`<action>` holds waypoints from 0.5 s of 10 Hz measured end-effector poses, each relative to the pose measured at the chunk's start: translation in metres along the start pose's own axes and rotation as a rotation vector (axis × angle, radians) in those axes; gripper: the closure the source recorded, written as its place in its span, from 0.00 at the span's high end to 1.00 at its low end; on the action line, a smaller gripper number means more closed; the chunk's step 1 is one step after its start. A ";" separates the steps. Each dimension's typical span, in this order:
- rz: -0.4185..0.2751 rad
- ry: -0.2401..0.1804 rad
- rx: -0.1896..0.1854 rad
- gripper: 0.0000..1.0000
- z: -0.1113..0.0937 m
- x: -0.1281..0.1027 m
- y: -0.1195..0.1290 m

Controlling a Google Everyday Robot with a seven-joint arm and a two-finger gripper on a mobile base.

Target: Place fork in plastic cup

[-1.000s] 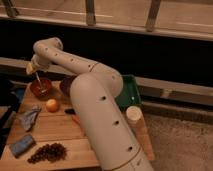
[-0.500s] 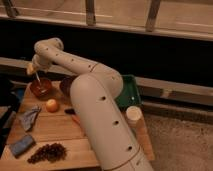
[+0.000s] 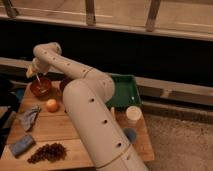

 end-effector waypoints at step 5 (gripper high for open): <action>0.032 0.029 -0.028 0.63 0.019 0.011 -0.009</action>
